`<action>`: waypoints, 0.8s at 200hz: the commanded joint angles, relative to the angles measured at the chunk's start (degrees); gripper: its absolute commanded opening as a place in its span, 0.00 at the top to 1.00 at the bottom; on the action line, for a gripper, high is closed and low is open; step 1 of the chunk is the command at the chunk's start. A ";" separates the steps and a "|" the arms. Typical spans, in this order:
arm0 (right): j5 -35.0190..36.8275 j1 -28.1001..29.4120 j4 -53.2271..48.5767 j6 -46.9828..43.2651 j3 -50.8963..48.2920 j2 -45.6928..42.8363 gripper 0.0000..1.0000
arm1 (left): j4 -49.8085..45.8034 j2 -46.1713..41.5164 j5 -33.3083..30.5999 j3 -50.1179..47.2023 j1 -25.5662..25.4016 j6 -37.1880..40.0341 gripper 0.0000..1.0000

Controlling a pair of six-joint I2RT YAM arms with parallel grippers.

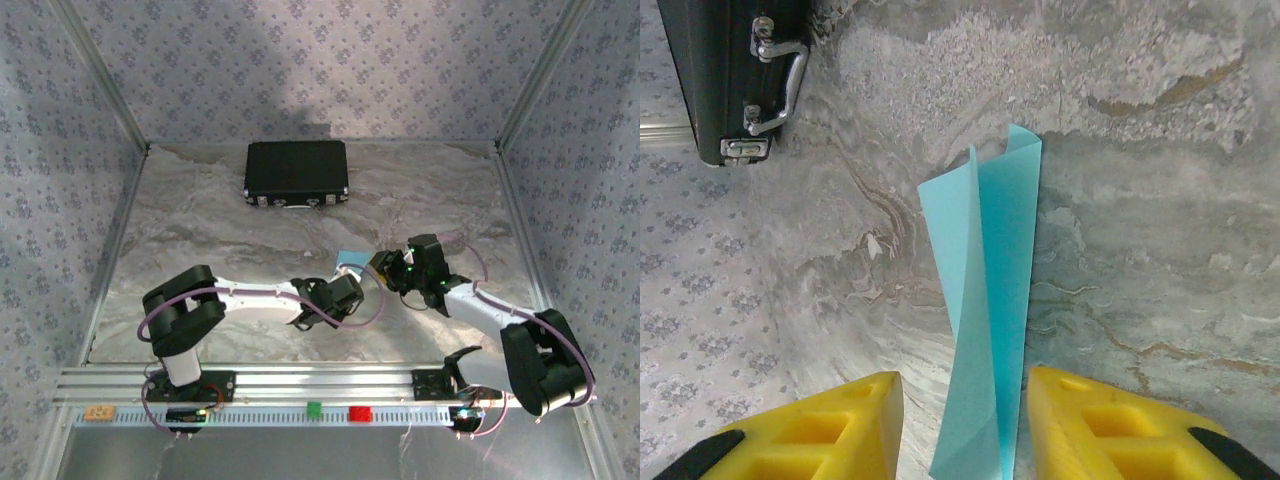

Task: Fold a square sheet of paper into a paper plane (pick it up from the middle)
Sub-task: Fold the wing for the fifth time at the center of the table.

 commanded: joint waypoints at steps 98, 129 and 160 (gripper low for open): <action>-0.39 -0.62 -2.48 -2.32 -1.38 -2.19 0.61 | 13.46 -4.20 18.98 -7.94 6.96 -5.63 1.00; -1.16 -0.62 -1.57 -2.78 -1.39 -1.68 0.63 | 15.70 -3.36 23.52 -8.96 8.89 -6.89 1.00; -1.88 -0.36 -0.37 -3.22 -1.42 -0.83 0.65 | 18.85 -2.64 27.89 -10.21 10.71 -8.61 1.00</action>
